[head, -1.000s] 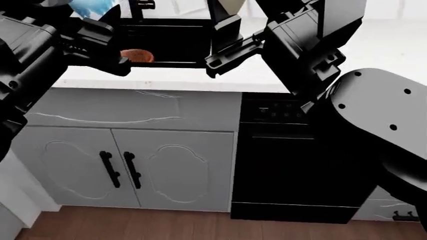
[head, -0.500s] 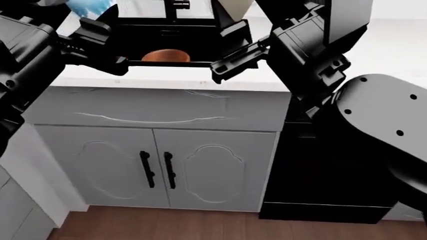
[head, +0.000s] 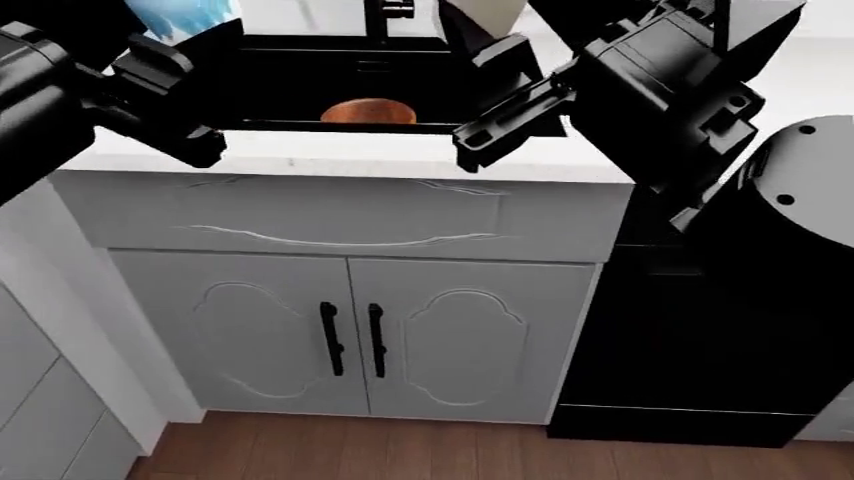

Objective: Pick the mug and mug and place them in the sink. Then turn on the water.

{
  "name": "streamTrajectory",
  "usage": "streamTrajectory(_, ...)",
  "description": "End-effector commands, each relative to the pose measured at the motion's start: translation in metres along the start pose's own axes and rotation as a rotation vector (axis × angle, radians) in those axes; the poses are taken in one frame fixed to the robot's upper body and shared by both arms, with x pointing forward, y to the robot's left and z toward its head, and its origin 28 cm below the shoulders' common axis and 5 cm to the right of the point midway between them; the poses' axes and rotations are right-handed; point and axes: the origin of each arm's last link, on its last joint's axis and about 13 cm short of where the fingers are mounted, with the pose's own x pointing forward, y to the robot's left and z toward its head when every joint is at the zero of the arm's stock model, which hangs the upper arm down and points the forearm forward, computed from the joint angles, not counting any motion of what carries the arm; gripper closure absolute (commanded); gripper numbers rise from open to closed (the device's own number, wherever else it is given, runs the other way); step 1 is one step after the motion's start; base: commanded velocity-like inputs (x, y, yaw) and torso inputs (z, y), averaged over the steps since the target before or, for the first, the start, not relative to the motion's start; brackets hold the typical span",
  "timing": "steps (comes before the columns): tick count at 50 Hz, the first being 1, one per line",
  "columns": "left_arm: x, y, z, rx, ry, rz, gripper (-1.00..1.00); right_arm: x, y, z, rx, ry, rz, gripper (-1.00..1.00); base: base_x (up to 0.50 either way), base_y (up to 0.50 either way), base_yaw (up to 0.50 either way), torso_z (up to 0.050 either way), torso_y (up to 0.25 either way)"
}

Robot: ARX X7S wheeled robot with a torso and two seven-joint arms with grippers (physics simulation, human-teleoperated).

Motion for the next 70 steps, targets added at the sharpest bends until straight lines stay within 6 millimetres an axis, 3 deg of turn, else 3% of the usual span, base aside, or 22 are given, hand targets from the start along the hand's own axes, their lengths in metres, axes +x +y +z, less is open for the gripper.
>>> streamTrajectory(1,-0.008,0.016,0.012,0.031,0.066,-0.142,1.00,-0.012,-0.015,0.025,-0.061,0.078,0.057,1.00,0.00,0.00,0.00,0.000,0.000)
streamTrajectory(8,-0.011,0.026,0.020,0.093,0.147,-0.201,1.00,-0.012,-0.026,0.033,-0.116,0.176,0.092,1.00,0.00,0.00,0.00,0.001,0.000)
streamTrajectory(17,-0.009,0.057,0.043,0.137,0.191,-0.121,1.00,-0.012,-0.043,0.041,-0.189,0.288,0.126,1.00,-0.01,0.15,0.00,0.000,0.001)
streamTrajectory(25,-0.016,0.068,0.055,0.172,0.235,-0.072,1.00,-0.009,-0.049,0.049,-0.234,0.316,0.116,1.00,-0.02,0.43,0.00,0.000,0.001)
streamTrajectory(41,-0.029,0.067,0.052,0.229,0.335,-0.138,1.00,-0.010,-0.049,0.054,-0.268,0.358,0.137,1.00,-0.02,0.48,0.00,0.000,0.001)
streamTrajectory(57,-0.025,0.057,0.048,0.289,0.382,-0.315,1.00,-0.008,-0.043,0.047,-0.297,0.426,0.259,1.00,0.00,0.00,0.00,0.000,0.001)
streamTrajectory(70,-0.034,0.060,0.052,0.295,0.393,-0.323,1.00,-0.015,-0.044,0.052,-0.307,0.454,0.272,1.00,0.00,0.39,0.00,0.001,0.002)
